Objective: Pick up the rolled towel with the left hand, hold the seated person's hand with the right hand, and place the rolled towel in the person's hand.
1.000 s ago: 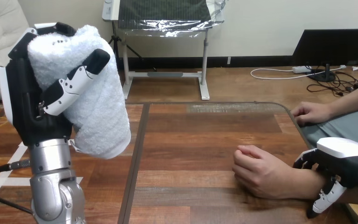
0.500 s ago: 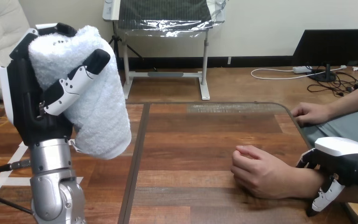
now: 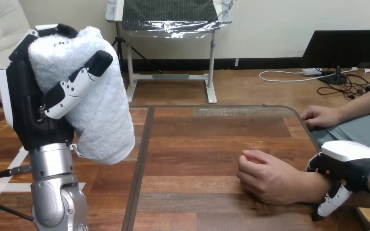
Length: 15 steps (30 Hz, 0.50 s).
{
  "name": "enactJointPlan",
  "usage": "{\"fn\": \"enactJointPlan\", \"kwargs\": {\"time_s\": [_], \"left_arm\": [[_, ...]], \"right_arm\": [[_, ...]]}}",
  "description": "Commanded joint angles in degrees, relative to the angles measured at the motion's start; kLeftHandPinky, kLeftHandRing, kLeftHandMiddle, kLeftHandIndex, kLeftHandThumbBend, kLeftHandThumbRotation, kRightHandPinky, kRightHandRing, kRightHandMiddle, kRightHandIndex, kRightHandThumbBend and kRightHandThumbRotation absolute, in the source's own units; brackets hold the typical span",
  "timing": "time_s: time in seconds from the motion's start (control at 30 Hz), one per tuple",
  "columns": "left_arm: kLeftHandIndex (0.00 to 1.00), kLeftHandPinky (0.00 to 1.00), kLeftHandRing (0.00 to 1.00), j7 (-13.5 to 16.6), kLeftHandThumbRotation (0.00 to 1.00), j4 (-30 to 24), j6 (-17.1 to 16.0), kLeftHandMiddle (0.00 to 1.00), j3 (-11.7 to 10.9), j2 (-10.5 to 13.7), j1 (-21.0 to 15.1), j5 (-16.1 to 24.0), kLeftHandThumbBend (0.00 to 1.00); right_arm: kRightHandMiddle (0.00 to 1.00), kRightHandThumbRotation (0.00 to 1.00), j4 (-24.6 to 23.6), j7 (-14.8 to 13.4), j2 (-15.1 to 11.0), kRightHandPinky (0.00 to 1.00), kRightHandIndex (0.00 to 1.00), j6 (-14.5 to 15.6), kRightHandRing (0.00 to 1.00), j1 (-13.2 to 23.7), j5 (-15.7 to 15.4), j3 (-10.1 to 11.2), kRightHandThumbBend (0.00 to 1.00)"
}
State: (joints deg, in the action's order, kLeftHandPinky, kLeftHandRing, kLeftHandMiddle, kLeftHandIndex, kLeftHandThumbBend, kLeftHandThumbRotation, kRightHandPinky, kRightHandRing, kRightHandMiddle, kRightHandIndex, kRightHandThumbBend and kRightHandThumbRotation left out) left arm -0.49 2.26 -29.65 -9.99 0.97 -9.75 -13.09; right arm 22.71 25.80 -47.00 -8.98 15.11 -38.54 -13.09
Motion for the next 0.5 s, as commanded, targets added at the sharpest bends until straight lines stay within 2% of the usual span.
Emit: {"fn": "enactJointPlan", "kwargs": {"time_s": [0.0,0.27,0.47], "left_arm": [[0.40,0.25,0.32,0.14,0.00,-2.97,-0.30,0.39,0.15,0.06,-4.41,0.51,0.66],[0.40,0.25,0.32,0.33,0.00,-3.01,-0.11,0.39,0.17,0.07,-4.29,0.67,0.66],[0.40,0.25,0.32,0.88,0.00,-2.98,-0.11,0.39,0.08,0.10,-4.27,1.48,0.68]], "right_arm": [[0.49,0.19,0.26,0.19,1.73,0.31,0.55,0.72,0.40,-1.25,-0.39,-2.37,0.83],[0.42,0.15,-0.14,0.59,2.06,0.23,0.49,1.67,0.31,-1.19,-0.20,-2.69,0.82],[0.36,0.11,0.51,-0.14,2.27,0.18,0.44,1.14,0.26,-1.17,0.57,-2.54,0.83]]}}
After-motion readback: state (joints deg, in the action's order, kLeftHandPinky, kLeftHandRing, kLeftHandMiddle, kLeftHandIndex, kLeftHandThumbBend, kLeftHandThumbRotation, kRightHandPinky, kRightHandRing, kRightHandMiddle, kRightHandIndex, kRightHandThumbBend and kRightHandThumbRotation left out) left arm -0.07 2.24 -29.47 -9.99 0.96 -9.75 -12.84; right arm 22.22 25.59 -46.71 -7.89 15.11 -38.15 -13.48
